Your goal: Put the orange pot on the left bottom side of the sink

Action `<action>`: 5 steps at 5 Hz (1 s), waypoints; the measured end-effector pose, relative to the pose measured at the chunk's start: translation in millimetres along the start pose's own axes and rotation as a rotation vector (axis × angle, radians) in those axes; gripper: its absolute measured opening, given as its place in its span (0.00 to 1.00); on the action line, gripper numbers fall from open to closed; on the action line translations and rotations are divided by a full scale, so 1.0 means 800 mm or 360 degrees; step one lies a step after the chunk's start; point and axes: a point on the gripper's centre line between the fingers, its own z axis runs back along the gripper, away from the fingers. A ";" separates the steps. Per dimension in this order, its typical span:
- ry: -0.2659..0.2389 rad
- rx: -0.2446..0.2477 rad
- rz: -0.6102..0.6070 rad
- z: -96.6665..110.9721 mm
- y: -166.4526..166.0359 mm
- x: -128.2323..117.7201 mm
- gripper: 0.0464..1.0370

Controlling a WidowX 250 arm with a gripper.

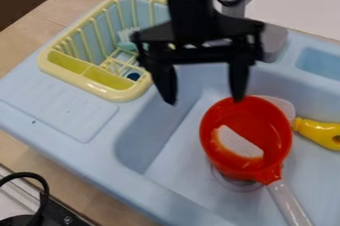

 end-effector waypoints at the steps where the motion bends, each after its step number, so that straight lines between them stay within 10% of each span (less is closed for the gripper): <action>1: -0.0073 -0.0024 0.0153 -0.012 -0.028 -0.020 0.96; 5: -0.0147 0.0014 0.0495 -0.066 -0.072 -0.079 0.96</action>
